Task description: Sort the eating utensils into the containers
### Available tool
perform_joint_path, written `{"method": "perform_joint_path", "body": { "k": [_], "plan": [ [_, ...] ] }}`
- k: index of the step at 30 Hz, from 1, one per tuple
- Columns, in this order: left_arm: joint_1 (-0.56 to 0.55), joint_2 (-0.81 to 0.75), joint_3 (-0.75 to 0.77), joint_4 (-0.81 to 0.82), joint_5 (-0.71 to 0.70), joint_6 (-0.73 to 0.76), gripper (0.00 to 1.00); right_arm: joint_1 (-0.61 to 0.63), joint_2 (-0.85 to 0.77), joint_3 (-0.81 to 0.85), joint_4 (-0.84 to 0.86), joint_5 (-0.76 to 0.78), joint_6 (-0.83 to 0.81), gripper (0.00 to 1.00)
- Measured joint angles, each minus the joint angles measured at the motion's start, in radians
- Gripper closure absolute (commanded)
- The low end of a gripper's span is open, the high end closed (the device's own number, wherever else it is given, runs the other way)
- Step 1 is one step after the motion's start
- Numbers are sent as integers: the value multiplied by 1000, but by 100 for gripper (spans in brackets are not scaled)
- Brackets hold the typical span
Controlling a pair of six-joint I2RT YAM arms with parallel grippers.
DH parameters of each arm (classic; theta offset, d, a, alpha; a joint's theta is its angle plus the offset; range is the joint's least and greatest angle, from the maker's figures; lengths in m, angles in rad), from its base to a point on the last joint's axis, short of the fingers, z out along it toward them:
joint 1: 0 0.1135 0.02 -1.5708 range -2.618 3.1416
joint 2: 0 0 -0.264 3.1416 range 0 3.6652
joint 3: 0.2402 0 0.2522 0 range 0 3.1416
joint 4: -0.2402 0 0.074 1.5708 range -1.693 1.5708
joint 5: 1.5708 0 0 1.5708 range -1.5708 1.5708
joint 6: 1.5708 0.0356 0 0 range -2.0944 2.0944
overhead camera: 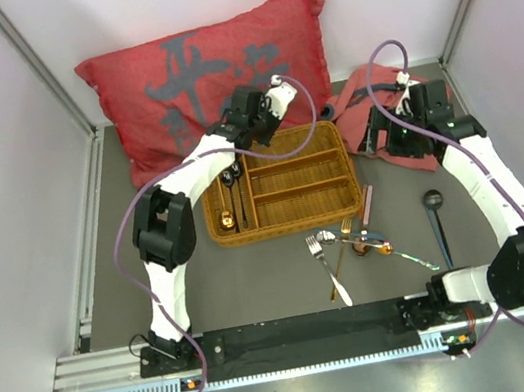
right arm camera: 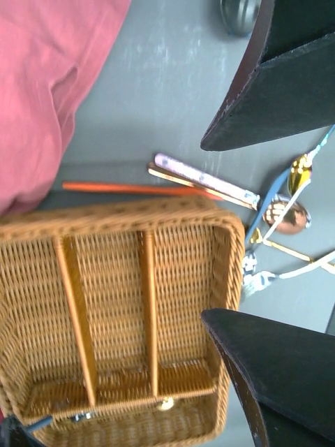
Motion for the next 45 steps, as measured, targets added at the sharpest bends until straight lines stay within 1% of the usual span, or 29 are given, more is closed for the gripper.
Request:
{"method": "perform_joint_path", "body": {
  "k": [3, 5, 6, 8, 10, 12, 13, 14, 15, 16, 17, 18, 23, 26, 30, 35, 39, 43, 45],
  "plan": [
    [0, 0, -48, 24, 33, 68, 98, -26, 0, -8, -10, 3, -14, 6],
    [0, 2, -77, 25, 55, 103, 94, -36, 0, -14, -13, 6, -20, 6],
    [0, 3, -92, 25, 61, 116, 91, -40, 0, -15, -18, 8, -25, 6],
    [0, 3, -112, 23, 66, 137, 83, -47, 0, -20, -29, 11, -34, 6],
    [-1, 3, -116, 22, 66, 151, 78, -51, 0, -21, -36, 14, -40, 6],
    [-1, 3, -116, 25, 66, 163, 69, -53, 0, -21, -40, 23, -46, 5],
    [-1, 3, -116, 26, 66, 169, 63, -53, 0, -22, -42, 27, -50, 4],
    [-1, 3, -116, 26, 66, 175, 50, -53, 0, -22, -45, 29, -52, 3],
    [-1, 3, -119, 27, 66, 182, 43, -53, 0, -23, -46, 32, -54, 2],
    [-1, 2, -123, 32, 66, 190, 40, -53, -2, -26, -44, 34, -57, 2],
    [-1, 0, -133, 47, 66, 191, 29, -53, -3, -28, -47, 36, -58, 1],
    [-1, -4, -145, 60, 65, 191, 2, -53, -6, -33, -46, 38, -60, 1],
    [0, -75, -248, 135, 27, 185, 2, -54, -14, -33, -54, 47, -61, 1],
    [0, -142, -273, 151, 3, 157, 2, -54, -18, -33, -56, 48, -60, 1],
    [-1, -265, -293, 211, -42, 76, 1, -53, -23, -34, -56, 52, -60, 1],
    [4, -456, -378, 291, -99, -77, 2, -54, -30, -59, -53, 63, -60, 1],
    [26, -533, -403, 256, -142, -238, 2, -54, -29, -66, -63, 87, -60, 1],
    [46, -541, -406, 153, -164, -356, 1, -56, -27, -66, -71, 140, -60, 1],
    [51, -541, -430, 116, -157, -399, 2, -56, -21, -66, -82, 188, -60, 1]
  ]
}}
